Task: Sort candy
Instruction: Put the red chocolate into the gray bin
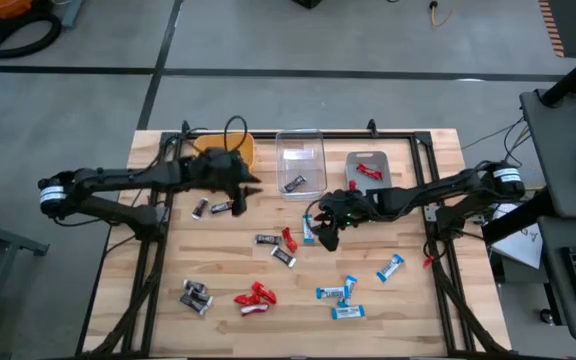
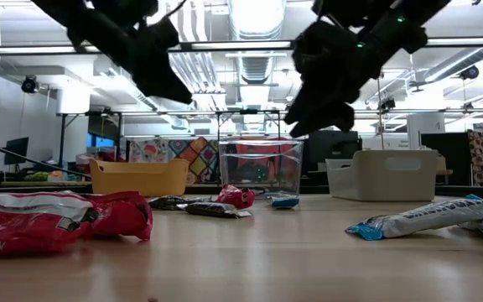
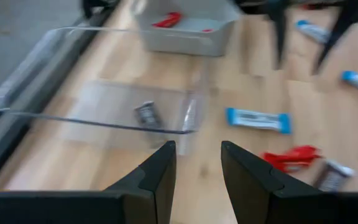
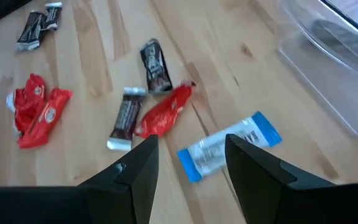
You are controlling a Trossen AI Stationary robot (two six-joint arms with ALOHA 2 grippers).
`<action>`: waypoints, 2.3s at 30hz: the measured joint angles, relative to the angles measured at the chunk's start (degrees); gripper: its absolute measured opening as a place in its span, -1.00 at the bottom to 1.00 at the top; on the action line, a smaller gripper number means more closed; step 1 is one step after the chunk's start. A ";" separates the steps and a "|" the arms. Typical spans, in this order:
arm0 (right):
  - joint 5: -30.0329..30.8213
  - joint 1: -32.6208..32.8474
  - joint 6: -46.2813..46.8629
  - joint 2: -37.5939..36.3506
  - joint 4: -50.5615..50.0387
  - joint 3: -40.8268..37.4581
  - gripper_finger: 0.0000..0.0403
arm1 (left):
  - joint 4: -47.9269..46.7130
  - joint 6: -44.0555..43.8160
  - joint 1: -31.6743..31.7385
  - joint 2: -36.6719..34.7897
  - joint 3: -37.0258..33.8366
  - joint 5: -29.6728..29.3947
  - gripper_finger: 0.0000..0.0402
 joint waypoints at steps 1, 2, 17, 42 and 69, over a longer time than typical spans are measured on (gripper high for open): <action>0.28 0.20 -0.14 1.30 -0.40 1.21 -0.14 | 0.35 -0.90 -1.30 -0.52 -0.55 -0.11 -0.45; 0.41 0.46 -0.15 2.74 -1.20 2.53 -0.14 | 0.73 -1.90 -2.50 -1.03 -1.16 -0.28 -0.45; 1.60 3.35 2.37 24.33 -17.90 25.81 -0.14 | 6.43 -12.85 -14.60 -11.28 -12.44 -8.02 -0.45; 7.86 4.04 6.30 33.49 -18.10 30.42 -0.16 | 7.42 -12.99 -15.29 -12.98 -13.00 -8.10 -0.45; 9.29 2.20 -4.21 13.96 -36.52 30.36 -0.78 | 8.92 -12.45 -16.98 -7.64 -12.98 -5.12 -0.45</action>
